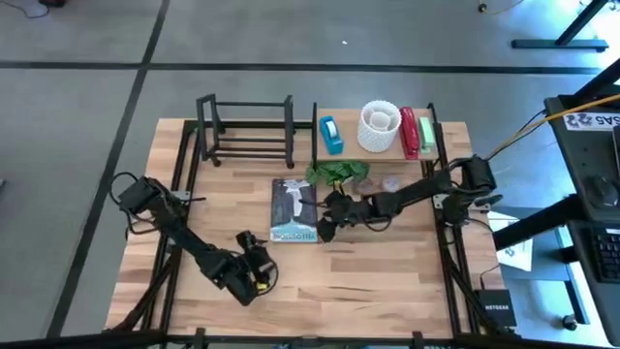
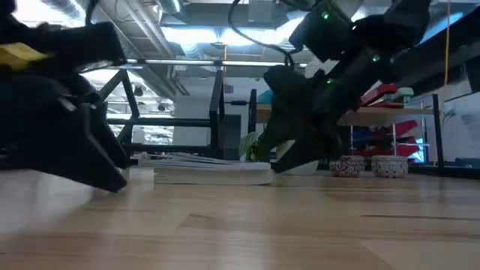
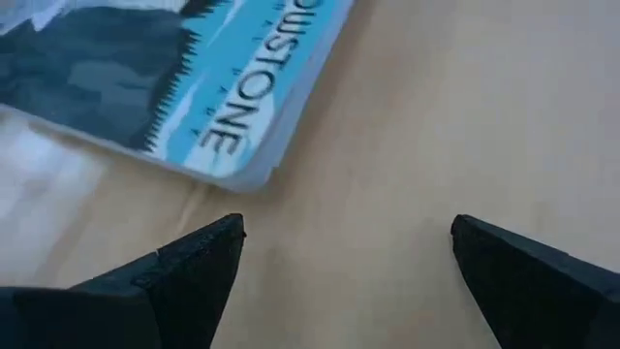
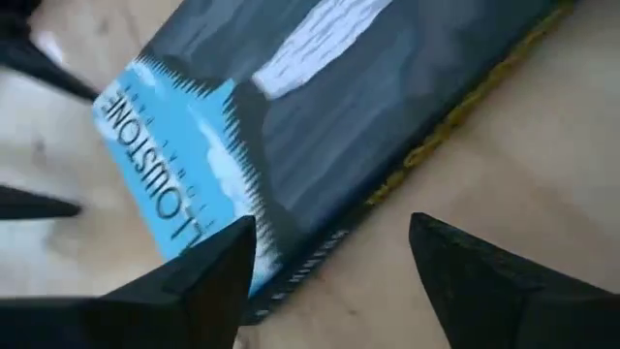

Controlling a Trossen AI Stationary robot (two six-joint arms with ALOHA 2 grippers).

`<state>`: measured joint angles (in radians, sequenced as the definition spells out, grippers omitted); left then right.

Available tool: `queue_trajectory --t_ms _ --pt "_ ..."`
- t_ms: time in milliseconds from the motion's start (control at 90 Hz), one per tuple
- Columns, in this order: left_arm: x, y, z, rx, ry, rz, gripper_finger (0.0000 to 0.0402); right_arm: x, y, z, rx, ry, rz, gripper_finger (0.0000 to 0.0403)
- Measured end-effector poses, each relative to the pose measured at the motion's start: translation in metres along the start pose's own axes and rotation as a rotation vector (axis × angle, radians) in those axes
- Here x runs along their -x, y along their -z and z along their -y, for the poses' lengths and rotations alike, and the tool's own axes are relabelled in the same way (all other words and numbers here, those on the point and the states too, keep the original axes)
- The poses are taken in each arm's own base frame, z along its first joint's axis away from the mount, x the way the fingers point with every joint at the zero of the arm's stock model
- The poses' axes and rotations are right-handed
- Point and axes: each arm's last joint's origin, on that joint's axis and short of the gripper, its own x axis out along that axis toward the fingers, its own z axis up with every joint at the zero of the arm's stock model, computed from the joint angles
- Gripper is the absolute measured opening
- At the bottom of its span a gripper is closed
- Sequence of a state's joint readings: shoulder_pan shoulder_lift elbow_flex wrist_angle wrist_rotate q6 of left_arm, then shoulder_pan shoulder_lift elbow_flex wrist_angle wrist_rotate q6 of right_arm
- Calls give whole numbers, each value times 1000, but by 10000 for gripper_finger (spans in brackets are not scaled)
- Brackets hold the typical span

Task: Stock shelves
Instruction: Put the blue book on the bookshelf

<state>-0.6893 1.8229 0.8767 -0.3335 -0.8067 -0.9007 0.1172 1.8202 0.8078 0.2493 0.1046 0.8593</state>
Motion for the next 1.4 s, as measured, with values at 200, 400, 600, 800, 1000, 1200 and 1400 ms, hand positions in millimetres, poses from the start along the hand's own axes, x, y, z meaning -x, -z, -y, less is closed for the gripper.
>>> queue_trajectory --t_ms 200,400,600,800,1000,1200,1400 --pt "3 2 -4 -24 -22 -30 351 -25 15 -9 -36 -119 8 245" --pt "35 6 -17 -45 -92 -167 351 -48 21 -52 7 -201 -5 245" --pt "71 14 -29 9 -152 -203 351 -70 18 -108 216 -372 -128 245" --pt "81 21 -29 65 -158 -155 351 -41 16 -162 805 -250 -165 245" --pt "80 22 -29 79 -159 -135 351 -12 13 -170 1346 276 -139 245" --pt "78 24 -28 75 -159 -139 351 -27 6 -138 1431 383 -193 245" --pt "77 24 -26 84 -142 -133 351 -42 -4 -110 1434 379 -218 245"
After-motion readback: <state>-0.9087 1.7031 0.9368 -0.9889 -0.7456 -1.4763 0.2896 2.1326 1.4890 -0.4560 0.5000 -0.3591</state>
